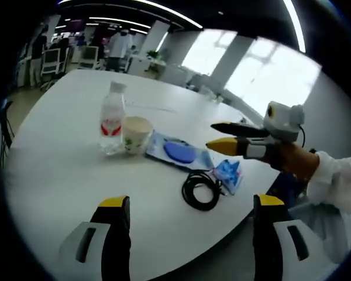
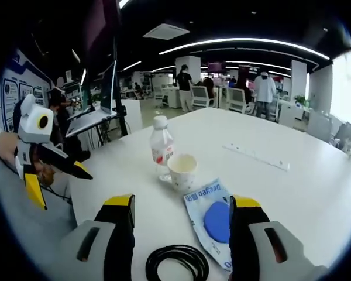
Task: Arrange the tabletop items into an orderly group along one side of the table until the central work area is clear of visible clutter.
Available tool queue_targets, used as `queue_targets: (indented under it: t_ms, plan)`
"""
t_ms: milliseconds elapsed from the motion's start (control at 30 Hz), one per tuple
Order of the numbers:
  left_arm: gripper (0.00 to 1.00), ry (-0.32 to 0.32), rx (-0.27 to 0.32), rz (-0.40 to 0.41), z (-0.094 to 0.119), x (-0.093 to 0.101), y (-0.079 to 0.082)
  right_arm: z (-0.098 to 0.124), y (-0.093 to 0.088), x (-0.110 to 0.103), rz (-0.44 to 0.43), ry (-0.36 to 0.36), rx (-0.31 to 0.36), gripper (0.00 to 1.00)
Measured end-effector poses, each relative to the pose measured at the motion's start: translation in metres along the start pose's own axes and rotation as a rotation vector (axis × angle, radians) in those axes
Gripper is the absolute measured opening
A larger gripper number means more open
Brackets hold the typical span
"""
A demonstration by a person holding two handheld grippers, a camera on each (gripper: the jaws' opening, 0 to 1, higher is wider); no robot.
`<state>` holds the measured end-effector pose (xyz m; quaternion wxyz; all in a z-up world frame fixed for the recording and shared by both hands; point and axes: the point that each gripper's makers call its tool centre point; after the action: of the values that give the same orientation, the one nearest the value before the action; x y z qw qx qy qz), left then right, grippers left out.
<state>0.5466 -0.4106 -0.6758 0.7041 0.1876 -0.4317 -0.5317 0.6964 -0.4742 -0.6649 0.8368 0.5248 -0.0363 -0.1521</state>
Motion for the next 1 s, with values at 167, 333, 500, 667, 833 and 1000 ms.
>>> queue_targets:
  t_ms: [167, 333, 500, 667, 833, 1000]
  plan:
    - [0.83, -0.038, 0.000, -0.017, 0.001, 0.016, -0.001, 0.026, -0.004, -0.003, -0.030, -0.056, 0.019, 0.63]
    - [0.83, -0.052, -0.004, -0.048, 0.001, 0.021, -0.002, 0.041, -0.006, 0.001, -0.042, -0.094, 0.022, 0.63]
    - [0.82, -0.073, 0.006, -0.062, 0.003, 0.029, -0.001, 0.051, 0.000, -0.001, -0.023, -0.115, 0.025, 0.63]
    - [0.81, -0.076, -0.016, -0.091, 0.003, 0.027, -0.006, 0.058, 0.004, -0.001, -0.027, -0.130, 0.027, 0.63]
    - [0.80, -0.083, -0.009, -0.076, 0.003, 0.028, -0.004, 0.072, 0.012, -0.003, -0.030, -0.152, 0.040, 0.63]
    - [0.79, -0.113, -0.001, -0.032, 0.001, 0.034, -0.002, 0.090, 0.018, -0.003, -0.060, -0.194, 0.073, 0.63]
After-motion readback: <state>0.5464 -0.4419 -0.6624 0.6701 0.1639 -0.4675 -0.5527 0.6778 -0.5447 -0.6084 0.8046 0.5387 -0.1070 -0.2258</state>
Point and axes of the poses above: the point that each gripper's makers call its tool centre point, and the gripper's own axes: z roughly backward along the fingers, x roughly to its right, y roughly out of its top, and after that the axes turned 6 degrees about y, right-handed
